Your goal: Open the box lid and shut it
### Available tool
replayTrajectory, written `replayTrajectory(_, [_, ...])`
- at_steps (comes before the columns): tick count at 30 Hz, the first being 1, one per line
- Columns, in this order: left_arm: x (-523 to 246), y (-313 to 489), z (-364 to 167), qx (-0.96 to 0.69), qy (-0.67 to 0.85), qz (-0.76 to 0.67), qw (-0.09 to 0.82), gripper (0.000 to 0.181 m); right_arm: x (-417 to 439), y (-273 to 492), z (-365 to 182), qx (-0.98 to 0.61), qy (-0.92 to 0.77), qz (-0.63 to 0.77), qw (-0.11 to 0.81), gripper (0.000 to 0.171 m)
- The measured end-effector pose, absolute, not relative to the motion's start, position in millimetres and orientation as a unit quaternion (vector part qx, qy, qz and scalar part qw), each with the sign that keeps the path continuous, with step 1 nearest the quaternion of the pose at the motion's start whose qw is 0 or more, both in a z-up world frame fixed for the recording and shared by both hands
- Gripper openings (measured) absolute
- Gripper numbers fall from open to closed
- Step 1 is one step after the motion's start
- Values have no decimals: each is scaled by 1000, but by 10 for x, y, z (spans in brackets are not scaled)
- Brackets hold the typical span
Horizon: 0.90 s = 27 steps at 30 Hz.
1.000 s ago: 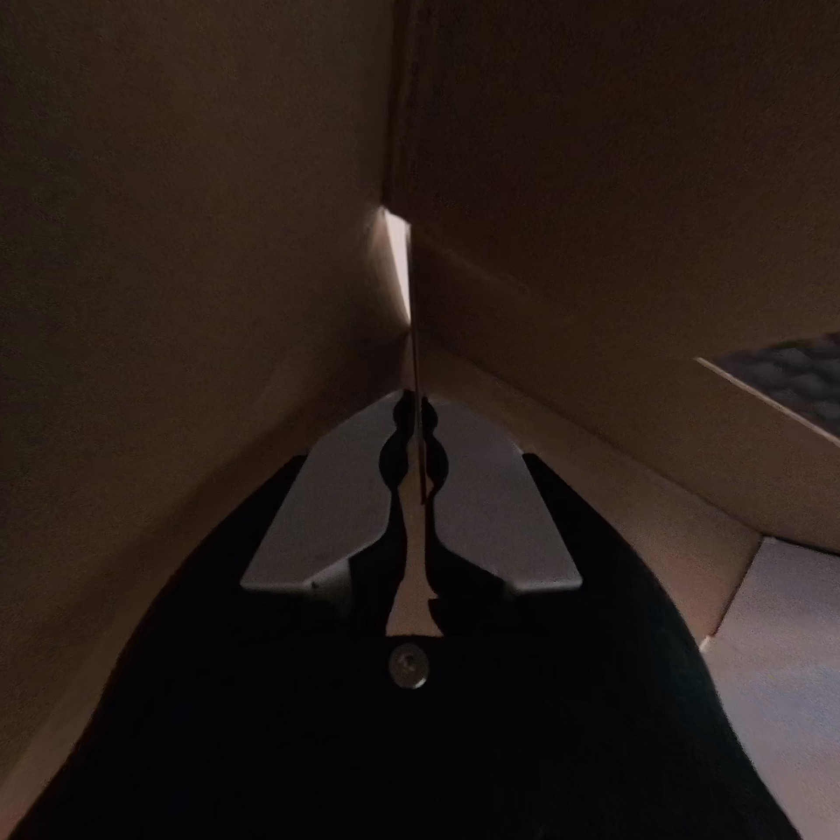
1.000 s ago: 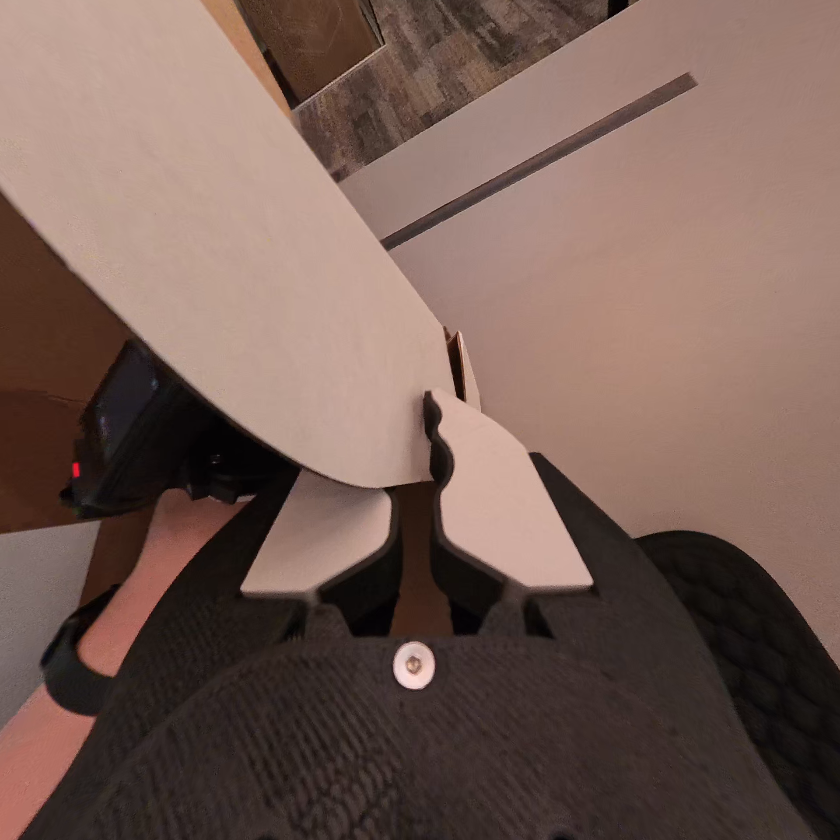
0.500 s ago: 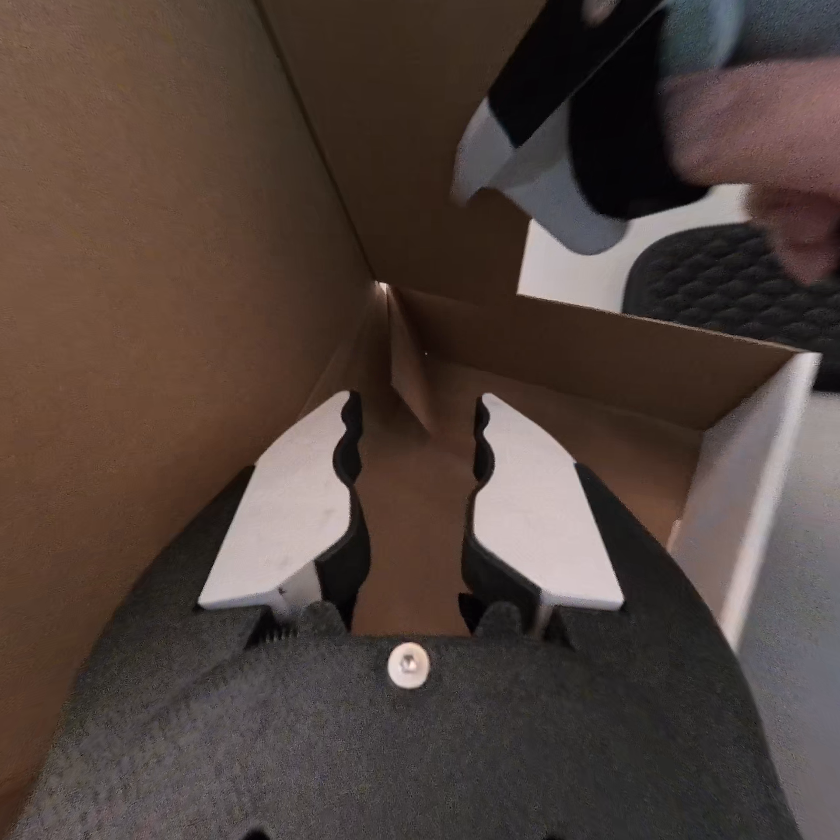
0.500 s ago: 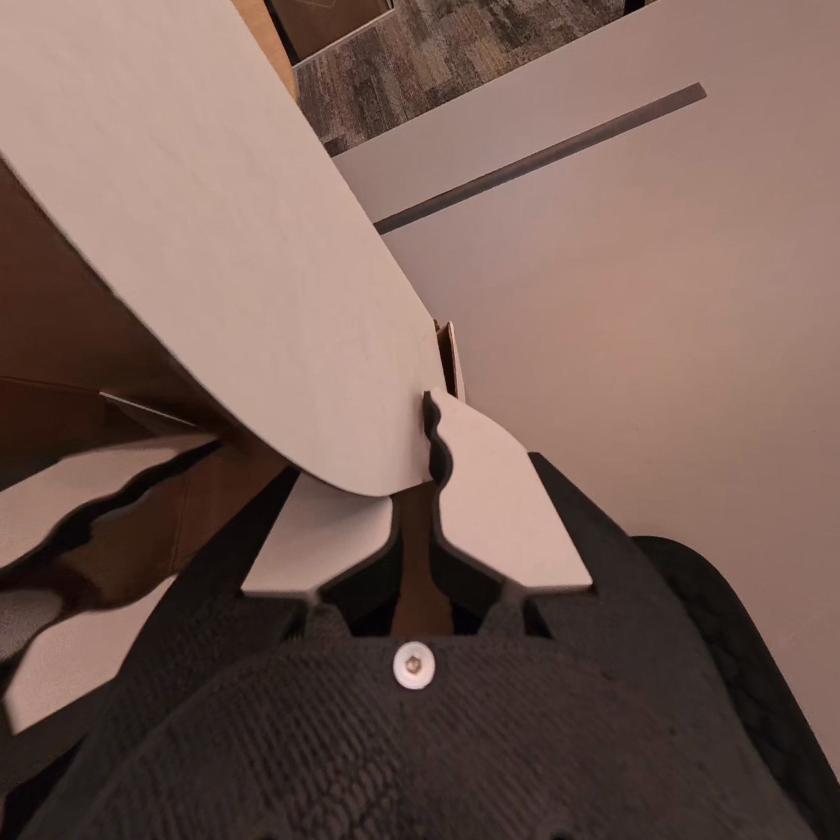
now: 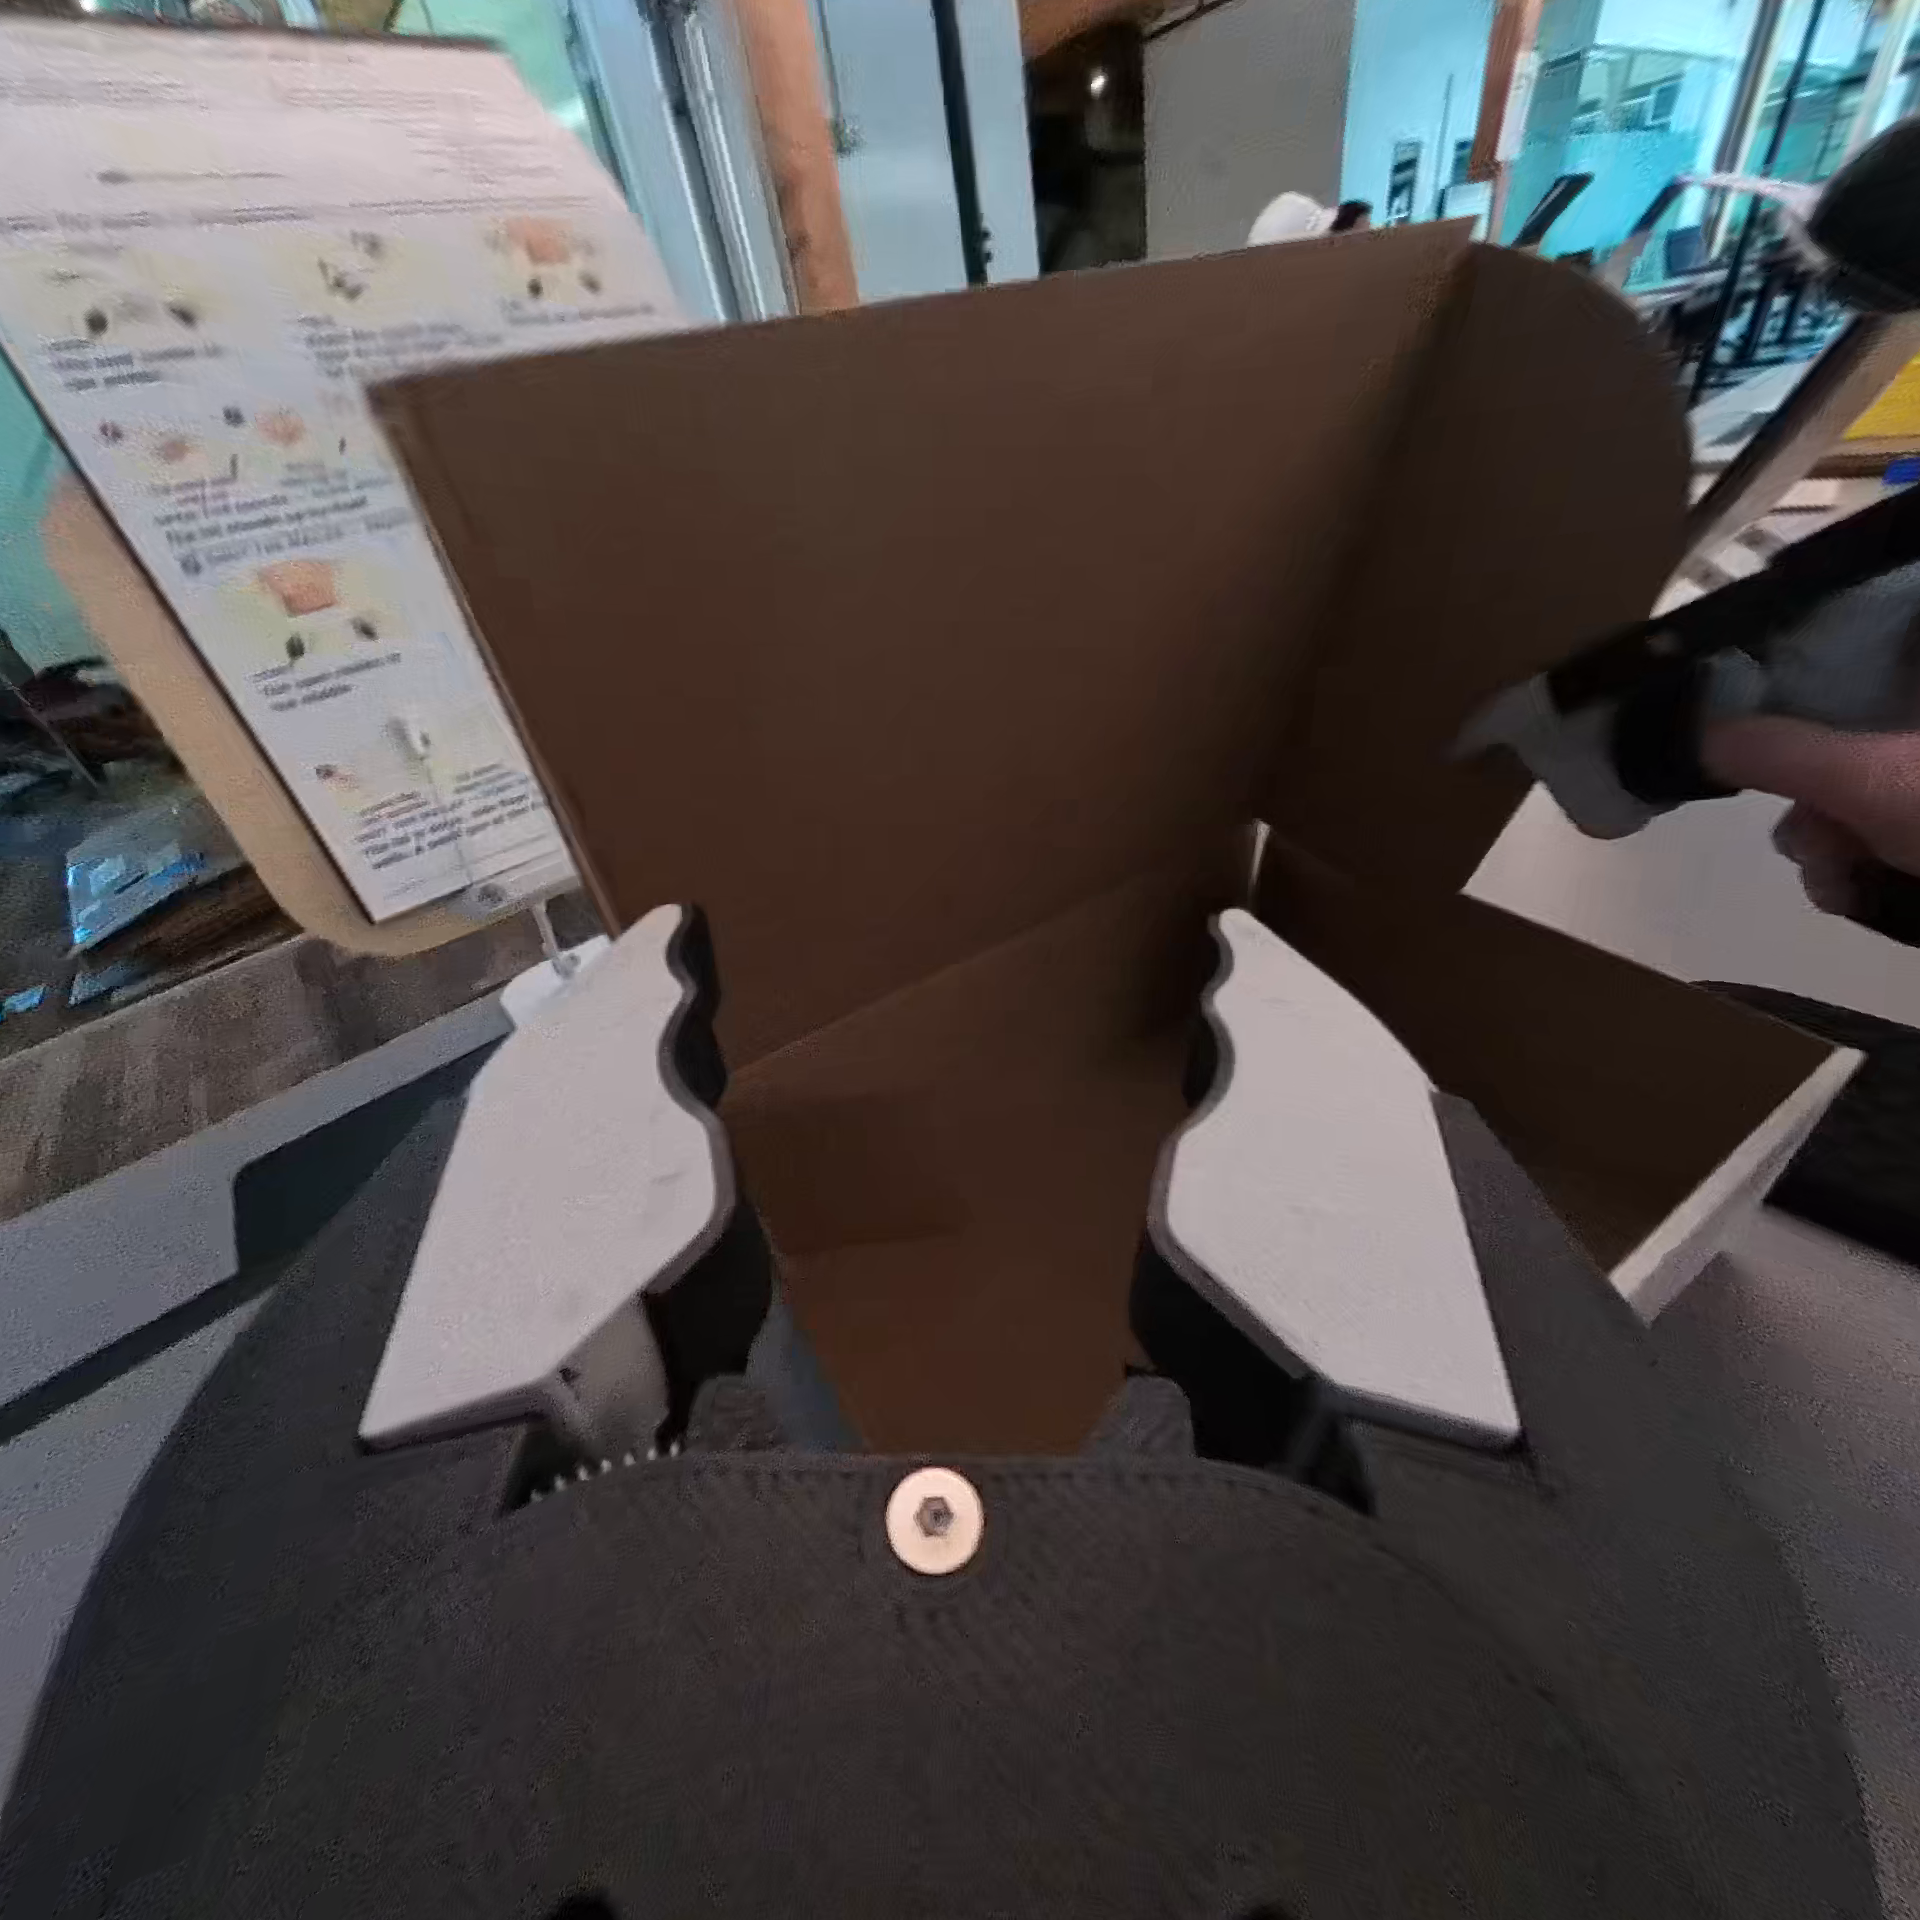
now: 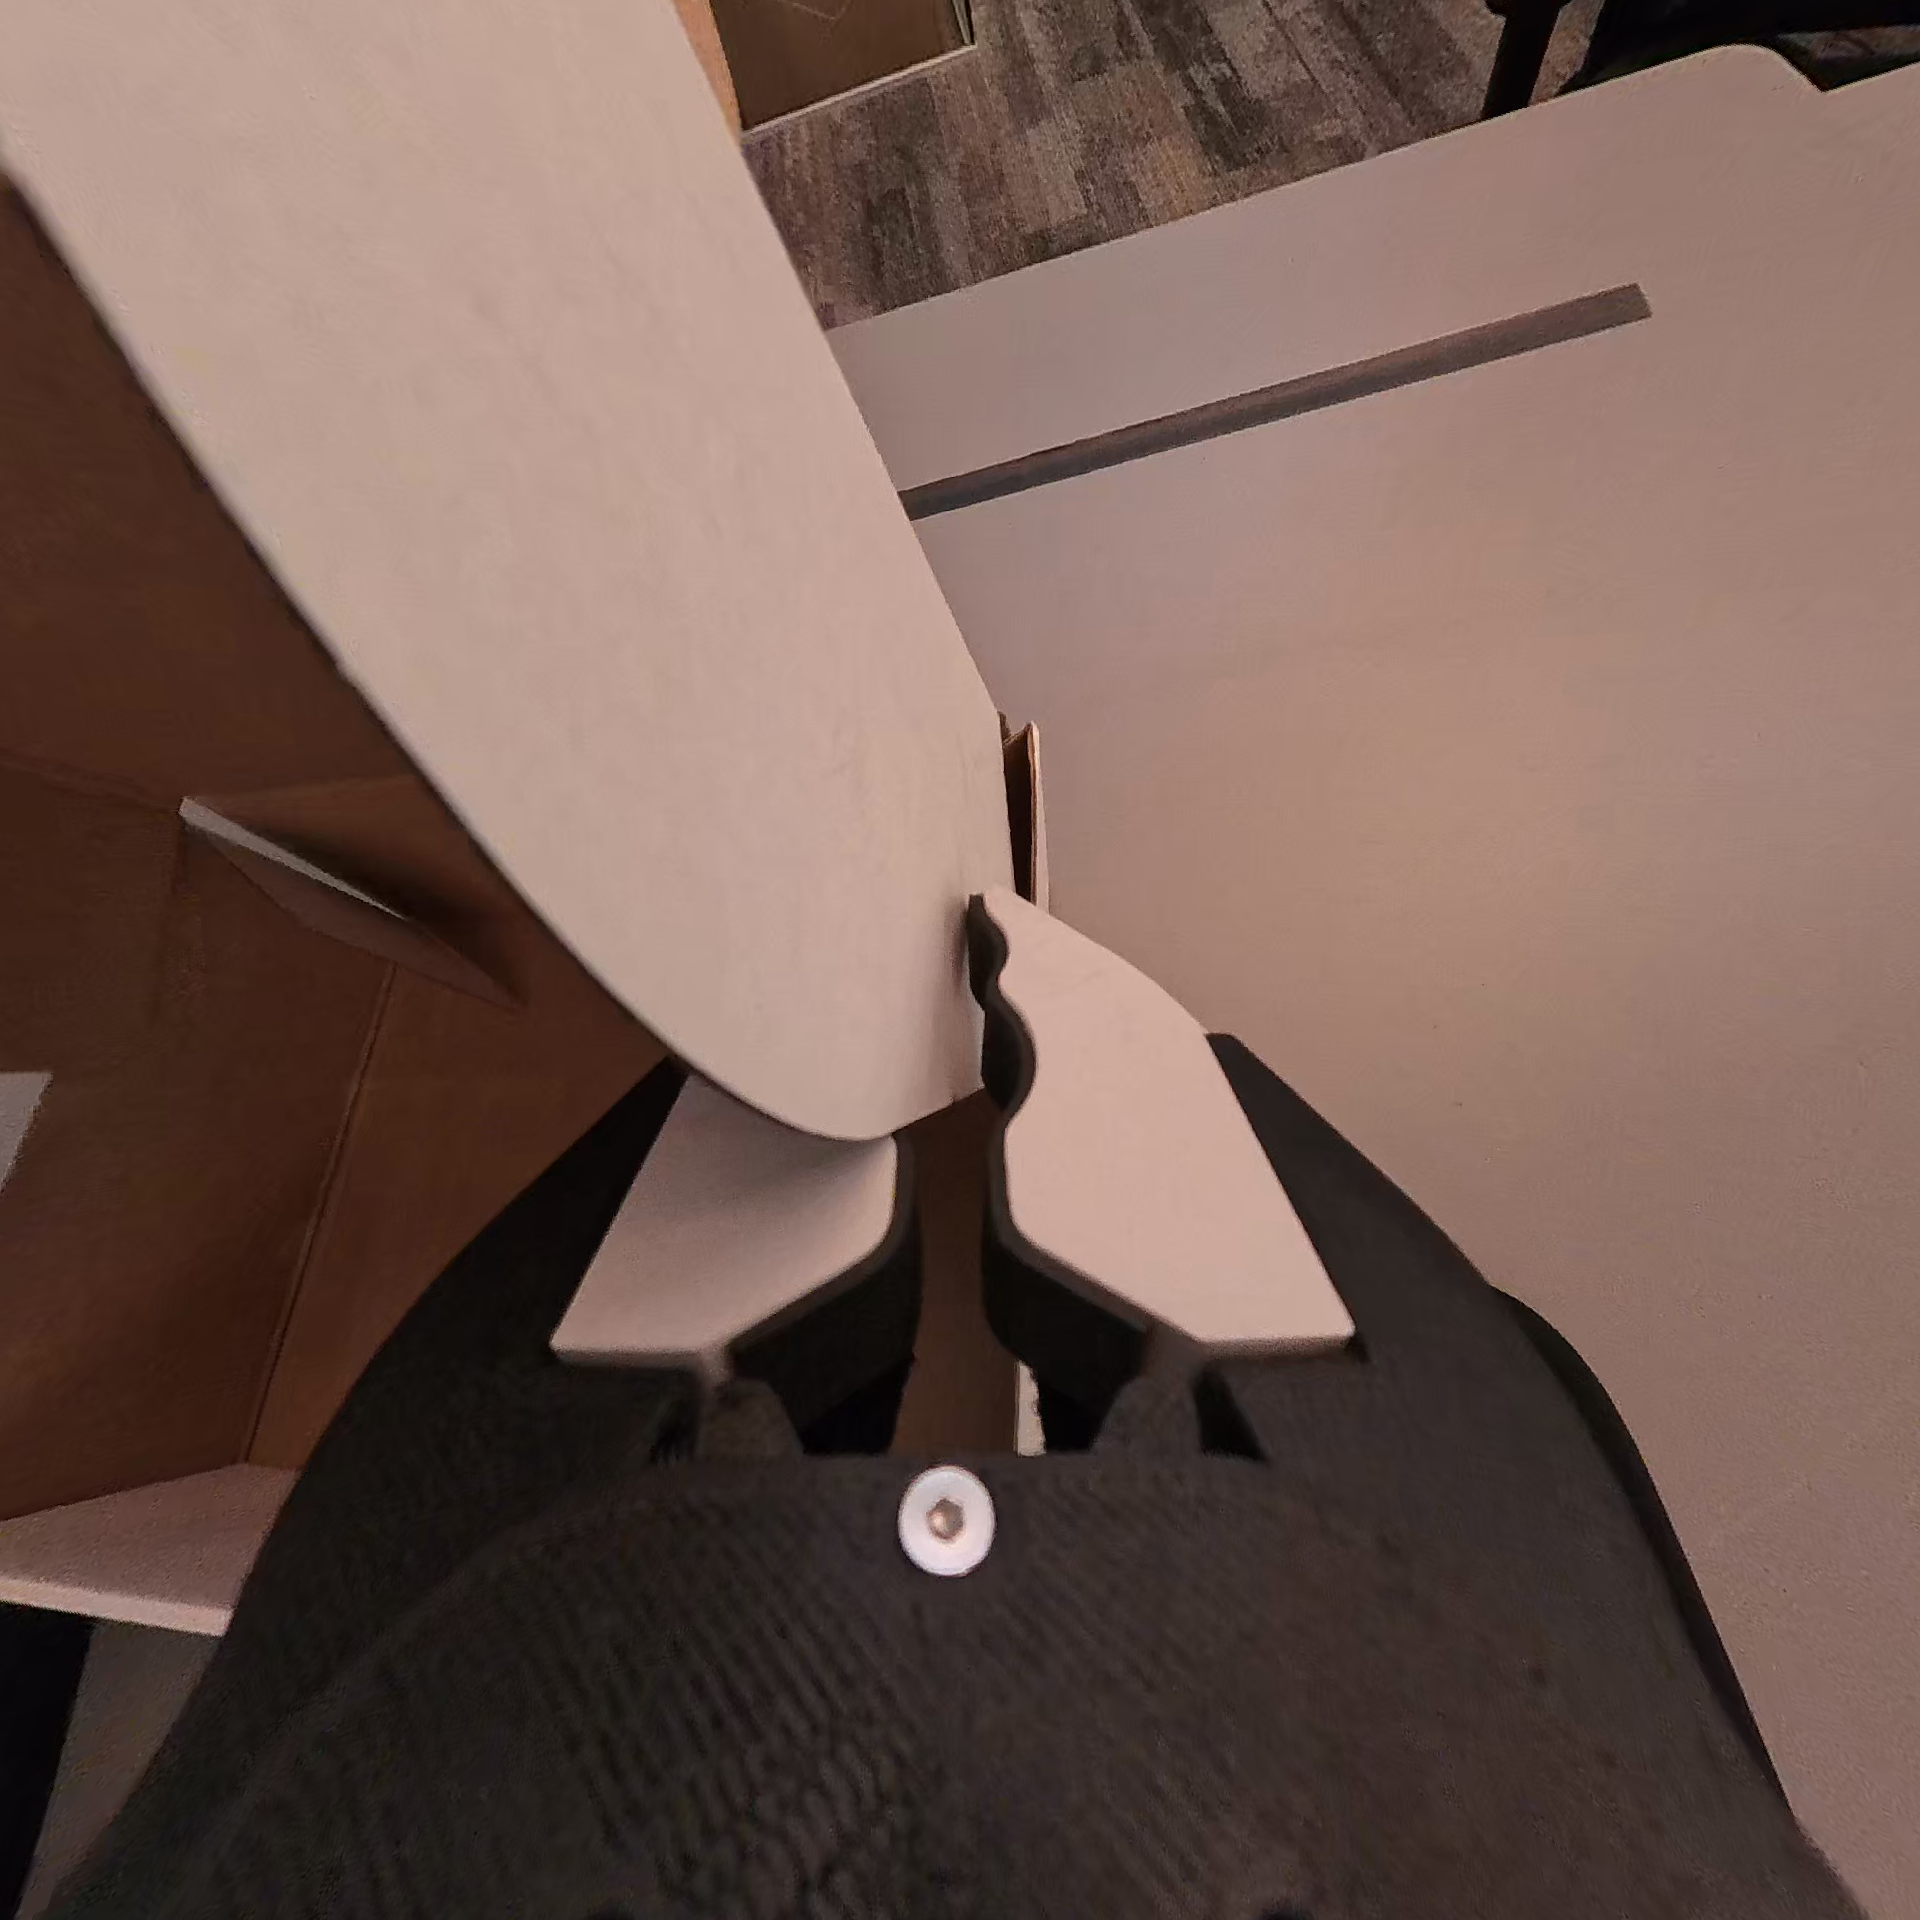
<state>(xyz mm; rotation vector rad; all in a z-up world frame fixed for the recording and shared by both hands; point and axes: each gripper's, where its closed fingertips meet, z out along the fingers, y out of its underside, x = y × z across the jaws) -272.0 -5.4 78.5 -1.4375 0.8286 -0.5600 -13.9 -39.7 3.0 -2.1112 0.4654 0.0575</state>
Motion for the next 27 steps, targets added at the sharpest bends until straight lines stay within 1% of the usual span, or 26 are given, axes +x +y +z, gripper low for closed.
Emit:
replayTrajectory(1, [-2759, 2, 750, -642, 358, -241, 633, 88, -143, -401, 33, -860, 188, 26, 473, 9])
replayTrajectory(3, [-2816, 11, 801, -640, 340, -255, 641, 87, -153, -412, 34, -861, 182, 26, 475, 10])
replayTrajectory(5, [-2911, -35, 968, -613, 313, -263, 676, 84, -152, -417, 33, -863, 173, 16, 474, 9])
replayTrajectory(6, [-2960, -73, 1053, -601, 304, -267, 689, 82, -156, -416, 30, -864, 169, 14, 475, 5])
replayTrajectory(9, [-3097, -128, 1215, -589, 282, -274, 706, 83, -167, -413, 5, -866, 160, 13, 473, 4])
replayTrajectory(11, [-3106, -85, 1167, -607, 283, -271, 692, 91, -169, -418, 0, -866, 158, 14, 475, 4])
replayTrajectory(14, [-3018, 101, 936, -656, 296, -260, 644, 106, -173, -434, -4, -864, 157, 17, 478, 6])
replayTrajectory(16, [-2902, 199, 788, -679, 315, -262, 609, 107, -181, -447, -4, -864, 154, 13, 479, 8])
replayTrajectory(17, [-2847, 243, 734, -686, 327, -259, 597, 103, -180, -455, -5, -865, 152, 9, 479, 8])
replayTrajectory(18, [-2806, 293, 691, -690, 341, -250, 588, 96, -184, -463, -3, -865, 149, 8, 479, 8])
replayTrajectory(22, [-2735, 465, 635, -696, 378, -229, 565, 59, -196, -506, -6, -865, 141, 8, 482, 8])
replayTrajectory(27, [-2813, 569, 628, -704, 376, -243, 551, 36, -225, -562, -3, -863, 112, 8, 493, 13])
